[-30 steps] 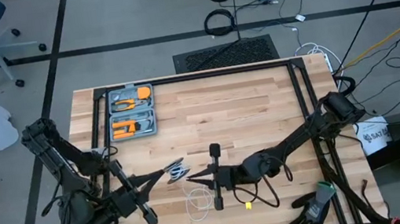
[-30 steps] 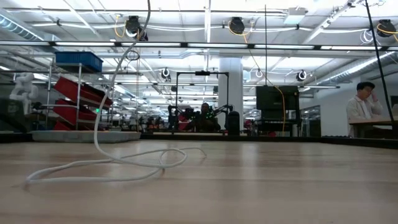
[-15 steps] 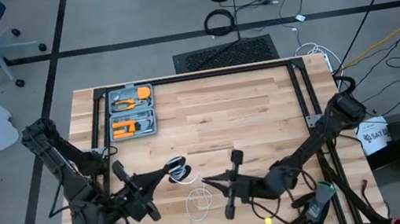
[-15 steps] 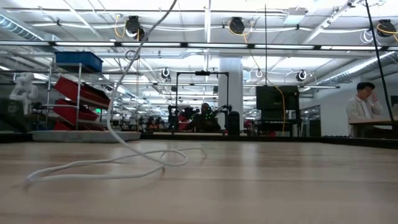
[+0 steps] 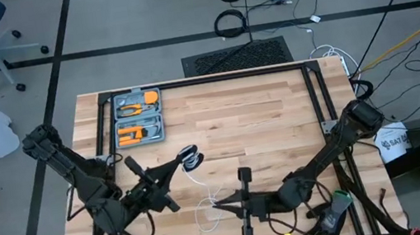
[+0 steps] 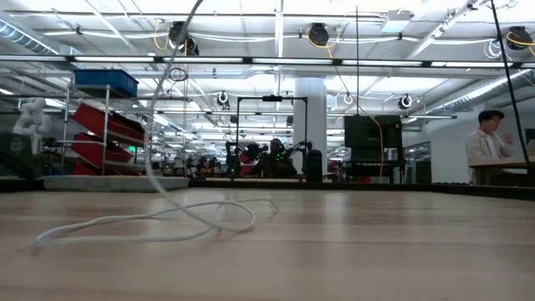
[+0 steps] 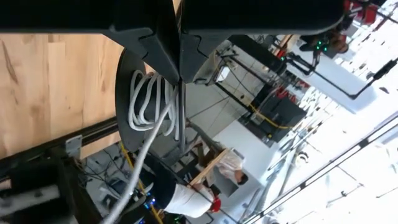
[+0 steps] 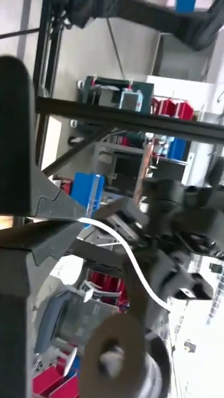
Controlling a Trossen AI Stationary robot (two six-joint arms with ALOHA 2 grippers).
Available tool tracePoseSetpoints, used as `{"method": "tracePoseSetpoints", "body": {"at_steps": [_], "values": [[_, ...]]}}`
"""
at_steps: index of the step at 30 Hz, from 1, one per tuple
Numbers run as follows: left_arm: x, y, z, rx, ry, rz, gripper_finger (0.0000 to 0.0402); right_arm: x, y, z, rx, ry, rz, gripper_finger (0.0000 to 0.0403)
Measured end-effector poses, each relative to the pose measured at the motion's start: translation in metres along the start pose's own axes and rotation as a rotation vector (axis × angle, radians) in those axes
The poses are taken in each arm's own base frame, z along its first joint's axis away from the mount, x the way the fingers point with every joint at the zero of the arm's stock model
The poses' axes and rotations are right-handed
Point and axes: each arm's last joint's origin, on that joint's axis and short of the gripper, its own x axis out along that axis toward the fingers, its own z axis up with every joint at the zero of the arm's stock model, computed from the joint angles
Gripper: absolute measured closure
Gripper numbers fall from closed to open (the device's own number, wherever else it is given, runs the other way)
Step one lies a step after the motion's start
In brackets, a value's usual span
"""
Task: Coil cords
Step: Uncoil the white wire from the spool
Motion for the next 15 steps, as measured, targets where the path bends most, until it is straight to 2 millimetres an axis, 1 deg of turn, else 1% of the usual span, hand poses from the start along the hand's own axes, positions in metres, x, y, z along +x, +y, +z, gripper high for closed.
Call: {"method": "tracePoseSetpoints", "body": {"at_steps": [5, 10, 15], "values": [[0.0, 0.002, 0.002, -0.035, -0.004, 0.004, 0.04, 0.011, -0.002, -0.023, -0.013, 0.043, 0.02, 0.0403], [0.0, 0.004, 0.005, -0.076, -0.019, -0.004, 0.04, 0.023, -0.009, -0.047, -0.001, 0.092, -0.004, 0.0403], [-0.001, 0.004, 0.006, -0.086, -0.033, -0.016, 0.04, 0.03, -0.016, -0.069, -0.005, 0.187, -0.023, 0.0403]]}}
